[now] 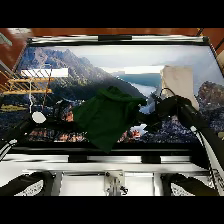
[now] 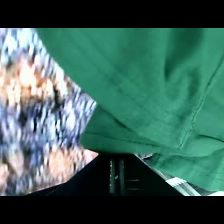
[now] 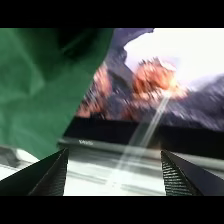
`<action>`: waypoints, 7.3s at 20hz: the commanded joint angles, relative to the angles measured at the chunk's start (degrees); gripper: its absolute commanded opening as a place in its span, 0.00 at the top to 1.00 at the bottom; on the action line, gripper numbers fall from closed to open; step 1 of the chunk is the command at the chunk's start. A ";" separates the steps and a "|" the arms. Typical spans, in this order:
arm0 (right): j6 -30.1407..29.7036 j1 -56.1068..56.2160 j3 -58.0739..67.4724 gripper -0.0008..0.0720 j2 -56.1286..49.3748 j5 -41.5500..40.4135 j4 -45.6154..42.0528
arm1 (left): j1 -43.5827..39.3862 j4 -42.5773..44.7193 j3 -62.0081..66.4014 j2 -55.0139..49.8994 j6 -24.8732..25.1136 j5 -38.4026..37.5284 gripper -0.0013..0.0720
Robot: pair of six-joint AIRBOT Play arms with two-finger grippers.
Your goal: Fold the shirts.
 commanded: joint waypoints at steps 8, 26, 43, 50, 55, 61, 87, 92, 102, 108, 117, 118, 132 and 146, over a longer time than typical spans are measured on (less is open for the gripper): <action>-2.19 2.73 0.00 0.12 -8.55 18.29 3.21 | -0.02 1.46 2.12 6.86 0.81 0.37 0.93; -8.31 4.59 13.44 0.90 1.92 -0.31 -1.27 | 3.19 20.26 22.03 10.27 0.66 -11.91 0.93; -8.11 4.59 37.42 0.90 37.48 24.57 -8.28 | 4.96 24.04 71.36 23.06 0.68 -19.74 0.93; 0.72 4.59 37.42 0.90 28.63 16.76 -29.29 | 4.94 29.81 69.22 15.65 0.61 -23.34 0.93; 1.68 4.59 37.35 0.90 12.46 13.92 -37.62 | 4.94 28.20 55.06 5.57 0.61 -22.60 0.93; 15.10 4.59 37.35 0.90 -7.43 26.40 -40.61 | 4.44 21.81 51.08 -11.32 0.61 -3.28 0.93; -17.40 -22.32 28.41 0.23 -1.66 -17.62 -8.52 | 36.54 5.42 7.17 8.24 2.14 -33.59 0.01; -17.81 -22.05 23.19 0.23 -1.66 -16.63 -7.50 | 43.08 3.65 -0.70 5.77 4.50 -24.28 0.01; -16.37 -22.05 21.18 0.23 -1.66 -15.76 -7.26 | 38.58 -0.31 -0.68 -3.74 9.99 -14.45 0.02; -15.10 -22.01 18.88 0.23 -1.66 -15.54 -5.05 | 34.34 -6.75 -0.57 -8.20 9.35 -11.08 0.21; -16.92 -19.61 -1.92 0.23 -3.04 5.25 7.41 | 33.83 -8.41 2.60 -7.15 18.23 -18.29 0.93; -16.85 -17.75 -1.92 0.23 -4.28 7.82 7.50 | 33.86 -8.63 2.60 -6.67 18.82 -18.38 0.93; -13.99 -10.51 -1.86 0.84 -10.69 24.57 7.02 | 33.86 -9.92 5.46 -3.02 20.11 -19.28 0.93; -25.59 -10.54 37.29 0.90 34.77 37.83 5.51 | 30.93 -15.41 71.17 19.93 20.90 -2.93 0.94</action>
